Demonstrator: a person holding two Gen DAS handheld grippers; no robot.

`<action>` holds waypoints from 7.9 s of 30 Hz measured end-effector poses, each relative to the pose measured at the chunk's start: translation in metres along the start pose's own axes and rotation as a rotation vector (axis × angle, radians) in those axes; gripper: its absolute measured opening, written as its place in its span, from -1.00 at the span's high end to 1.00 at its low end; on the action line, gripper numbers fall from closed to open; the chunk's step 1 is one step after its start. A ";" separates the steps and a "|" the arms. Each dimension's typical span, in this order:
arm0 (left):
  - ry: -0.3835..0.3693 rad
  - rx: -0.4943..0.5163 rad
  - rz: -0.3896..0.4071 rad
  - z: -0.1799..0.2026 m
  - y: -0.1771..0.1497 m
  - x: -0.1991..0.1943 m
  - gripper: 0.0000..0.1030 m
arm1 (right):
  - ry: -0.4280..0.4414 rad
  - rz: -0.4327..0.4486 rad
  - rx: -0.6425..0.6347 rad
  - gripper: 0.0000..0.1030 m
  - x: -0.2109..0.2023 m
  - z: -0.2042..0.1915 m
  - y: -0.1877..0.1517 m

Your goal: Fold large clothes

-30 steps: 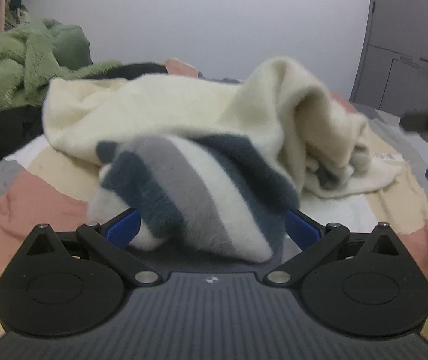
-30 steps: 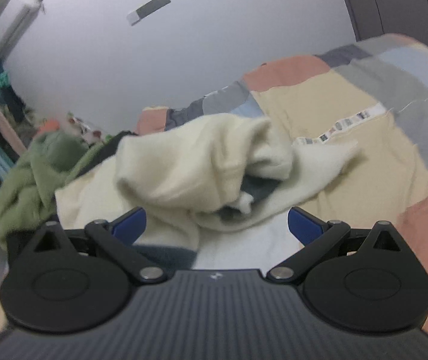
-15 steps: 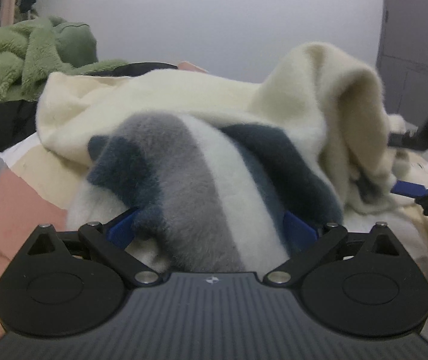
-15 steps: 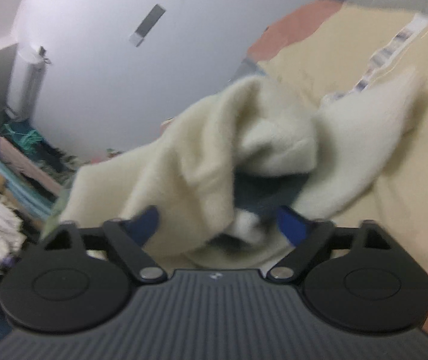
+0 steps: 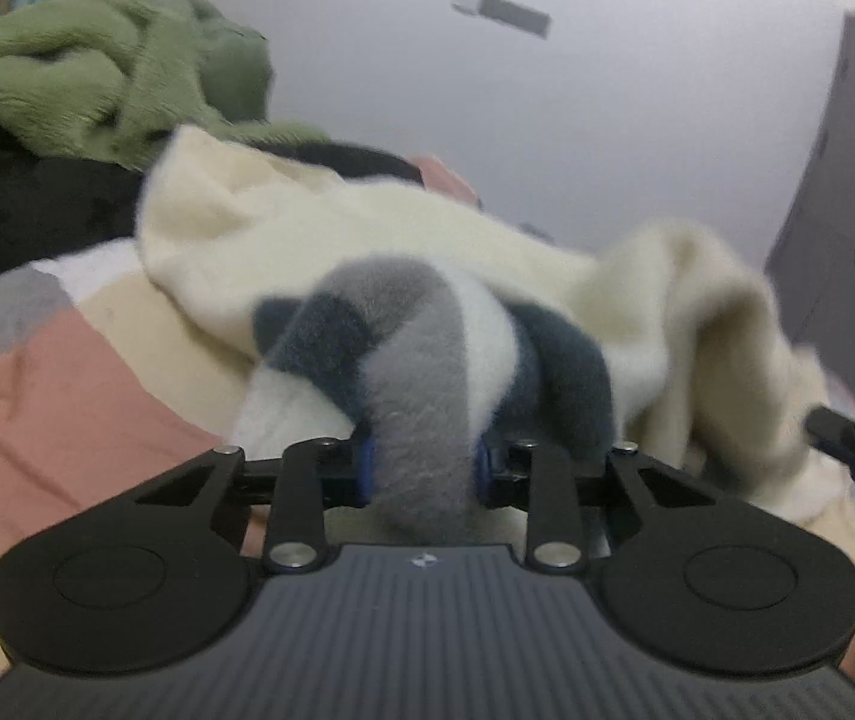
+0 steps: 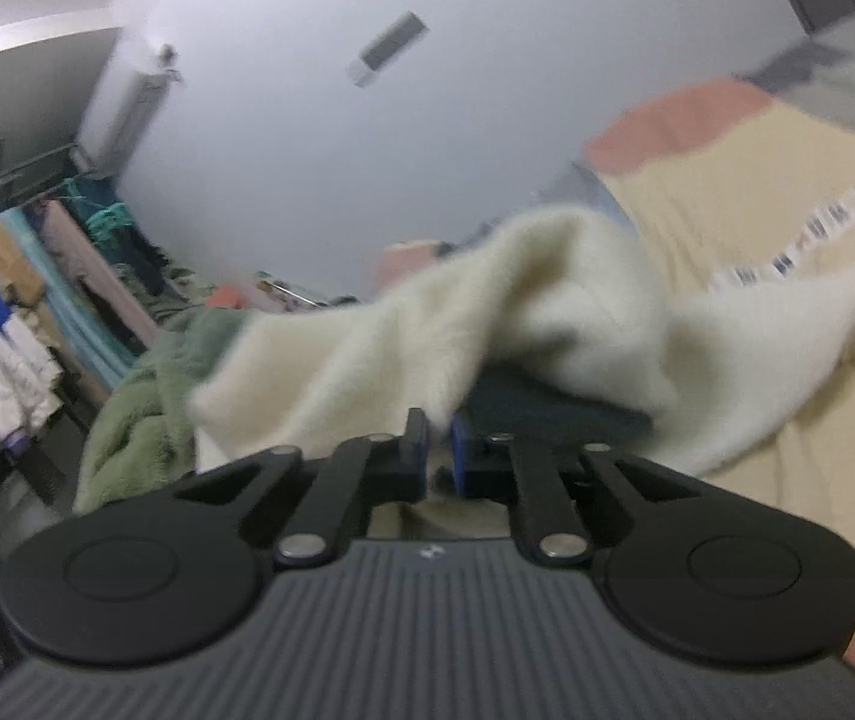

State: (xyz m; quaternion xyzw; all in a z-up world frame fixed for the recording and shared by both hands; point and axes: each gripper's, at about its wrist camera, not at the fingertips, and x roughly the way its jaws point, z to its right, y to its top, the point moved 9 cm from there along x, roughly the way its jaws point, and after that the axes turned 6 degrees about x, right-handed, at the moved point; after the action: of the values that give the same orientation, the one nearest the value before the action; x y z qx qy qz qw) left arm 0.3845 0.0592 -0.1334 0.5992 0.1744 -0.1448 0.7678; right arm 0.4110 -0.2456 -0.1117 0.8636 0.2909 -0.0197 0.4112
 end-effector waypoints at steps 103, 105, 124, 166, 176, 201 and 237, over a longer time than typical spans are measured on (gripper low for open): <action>-0.031 -0.619 -0.187 -0.090 -0.067 -0.181 0.77 | 0.190 -0.294 0.183 -0.15 -0.088 -0.079 -0.090; -0.025 -0.613 -0.193 -0.089 -0.068 -0.179 0.76 | 0.070 -0.344 0.126 -0.16 -0.077 -0.066 -0.105; 0.003 -0.664 -0.196 -0.108 -0.059 -0.159 0.76 | 0.031 -0.410 0.237 -0.23 -0.029 -0.042 -0.122; -0.391 -0.086 0.536 0.013 0.345 -0.482 0.77 | 0.291 0.379 -0.482 0.76 -0.286 -0.415 0.186; -0.172 -0.047 0.337 0.001 0.255 -0.214 0.77 | 0.099 0.230 -0.440 0.76 -0.124 -0.263 0.142; -0.013 -0.077 -0.106 -0.063 0.087 0.197 0.60 | -0.285 -0.126 -0.180 0.64 0.192 0.008 0.036; 0.025 0.081 -0.135 -0.050 -0.022 -0.142 -0.14 | -0.268 -0.168 -0.462 -0.25 -0.103 -0.090 -0.086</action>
State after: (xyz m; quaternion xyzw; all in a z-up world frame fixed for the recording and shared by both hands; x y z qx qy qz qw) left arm 0.2424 0.1044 -0.1007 0.6183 0.2180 -0.1957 0.7293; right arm 0.2629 -0.1882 -0.0839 0.7097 0.3012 -0.1010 0.6288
